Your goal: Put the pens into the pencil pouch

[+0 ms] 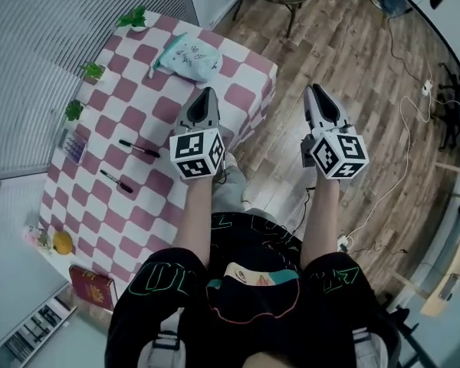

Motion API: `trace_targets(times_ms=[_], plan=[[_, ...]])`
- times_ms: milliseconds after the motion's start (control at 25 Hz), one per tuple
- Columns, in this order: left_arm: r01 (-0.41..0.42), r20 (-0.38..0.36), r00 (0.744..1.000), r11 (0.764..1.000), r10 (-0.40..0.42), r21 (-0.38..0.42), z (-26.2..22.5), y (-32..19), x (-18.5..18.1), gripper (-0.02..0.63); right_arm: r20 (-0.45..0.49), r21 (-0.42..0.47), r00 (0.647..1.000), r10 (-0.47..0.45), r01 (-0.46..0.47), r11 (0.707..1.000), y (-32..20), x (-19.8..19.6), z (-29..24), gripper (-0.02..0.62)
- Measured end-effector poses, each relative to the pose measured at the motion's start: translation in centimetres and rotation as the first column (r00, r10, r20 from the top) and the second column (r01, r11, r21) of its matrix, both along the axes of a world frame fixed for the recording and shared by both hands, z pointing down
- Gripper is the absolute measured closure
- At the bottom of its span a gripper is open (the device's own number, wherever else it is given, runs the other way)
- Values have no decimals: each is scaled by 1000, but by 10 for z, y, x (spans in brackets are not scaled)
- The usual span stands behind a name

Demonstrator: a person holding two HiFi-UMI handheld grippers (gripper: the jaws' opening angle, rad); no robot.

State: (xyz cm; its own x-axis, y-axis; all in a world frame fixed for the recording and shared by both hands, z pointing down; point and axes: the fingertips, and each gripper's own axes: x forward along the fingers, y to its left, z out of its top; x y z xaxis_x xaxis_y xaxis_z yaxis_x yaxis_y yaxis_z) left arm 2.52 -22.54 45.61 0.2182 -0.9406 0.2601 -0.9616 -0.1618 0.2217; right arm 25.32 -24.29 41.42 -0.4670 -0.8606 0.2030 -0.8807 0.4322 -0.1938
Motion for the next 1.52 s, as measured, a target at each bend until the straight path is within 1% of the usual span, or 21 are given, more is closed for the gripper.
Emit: trace_targets(times_ms=[160,240,320,480,720,800,920,1000,1120,1280,1440,1520], plan=[[84,-16,996,996,-84,-20,8,-8,-35,611,-31,-37,989,-146,145,989,-28,-53,6,514],[123,-21,992,992,-124,-33,13,-10,-53,611,-54,-55,975,-215,213,976,-41,-79,9,502],[154,-26,987,987,-155,-47,20,-10,-69,611,-76,-82,954,-289,283,956,-50,-107,14,469],[205,-36,977,976,-209,-77,32,-8,-95,611,-135,-130,897,-420,404,905,-62,-158,23,453],[272,-75,957,958,-279,-93,44,-10,-123,611,-214,-219,782,-585,546,809,-78,-225,42,437],[298,-80,949,950,-305,-96,47,-8,-133,611,-232,-244,751,-618,571,784,-83,-244,49,437],[351,-78,930,931,-359,-95,49,-6,-157,611,-253,-284,718,-648,586,759,-97,-269,59,437],[384,-90,915,918,-392,-93,49,-5,-171,611,-268,-313,694,-668,593,742,-106,-284,66,437],[413,-111,899,905,-423,-101,55,-4,-182,611,-292,-357,655,-697,602,714,-115,-302,77,437],[423,-135,890,900,-435,-107,61,-10,-186,611,-313,-412,603,-734,611,676,-127,-324,92,437],[423,-163,885,900,-436,-106,64,-16,-185,611,-329,-482,533,-779,615,624,-135,-341,111,437],[424,-172,883,899,-437,-109,66,-18,-186,611,-332,-517,507,-796,608,603,-137,-350,123,437]])
